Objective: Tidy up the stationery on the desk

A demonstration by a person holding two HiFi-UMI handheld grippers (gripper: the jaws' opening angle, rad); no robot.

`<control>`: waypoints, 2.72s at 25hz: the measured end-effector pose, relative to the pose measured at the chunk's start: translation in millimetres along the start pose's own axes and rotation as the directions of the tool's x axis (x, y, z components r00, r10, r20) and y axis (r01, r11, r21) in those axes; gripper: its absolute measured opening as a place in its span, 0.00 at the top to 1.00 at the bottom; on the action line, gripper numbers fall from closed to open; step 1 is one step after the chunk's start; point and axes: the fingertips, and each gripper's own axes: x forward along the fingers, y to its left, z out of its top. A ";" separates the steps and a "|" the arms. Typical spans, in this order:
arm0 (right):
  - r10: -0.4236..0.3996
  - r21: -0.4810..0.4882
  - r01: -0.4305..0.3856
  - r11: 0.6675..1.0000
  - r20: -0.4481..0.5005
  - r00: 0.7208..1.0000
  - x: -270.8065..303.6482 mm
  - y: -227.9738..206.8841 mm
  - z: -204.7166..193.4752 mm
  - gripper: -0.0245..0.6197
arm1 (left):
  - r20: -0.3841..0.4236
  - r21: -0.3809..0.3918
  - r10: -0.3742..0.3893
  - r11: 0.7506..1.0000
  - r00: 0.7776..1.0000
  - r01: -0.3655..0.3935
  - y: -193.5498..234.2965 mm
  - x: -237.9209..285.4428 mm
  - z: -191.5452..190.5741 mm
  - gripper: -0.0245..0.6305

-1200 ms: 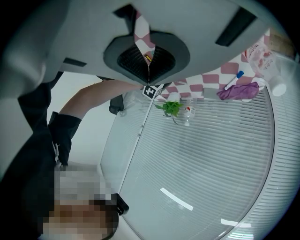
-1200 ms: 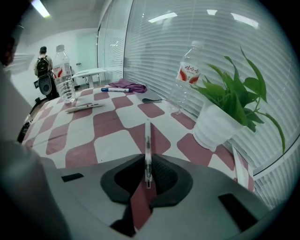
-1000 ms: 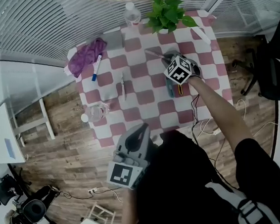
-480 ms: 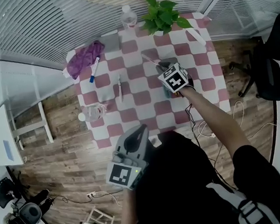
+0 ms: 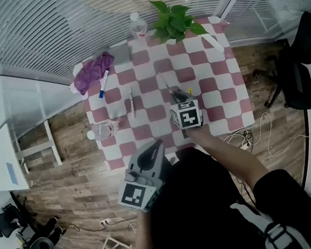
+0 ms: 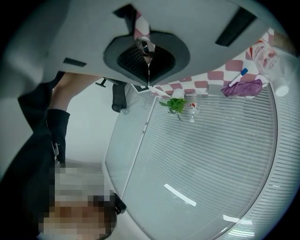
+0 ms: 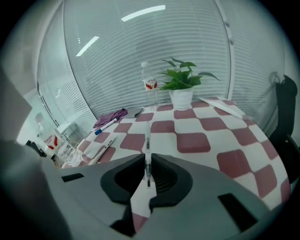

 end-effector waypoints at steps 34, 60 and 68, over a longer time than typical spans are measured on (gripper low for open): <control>-0.089 0.228 0.109 0.968 -0.095 0.991 -0.9 10.7 -81.0 0.82 | -0.009 0.017 0.015 1.000 1.000 -0.014 -11.4 -8.5 -8.1 0.91; 0.002 0.047 -0.002 0.999 0.009 1.000 -42.5 25.2 -58.0 0.90 | -0.036 0.004 0.052 0.999 0.998 -0.052 -12.0 -12.2 -30.0 0.91; 0.061 0.031 -0.063 0.998 0.050 0.997 -68.1 31.7 -48.0 0.93 | -0.145 -0.015 0.164 0.986 0.976 -0.167 54.2 3.0 -56.4 0.91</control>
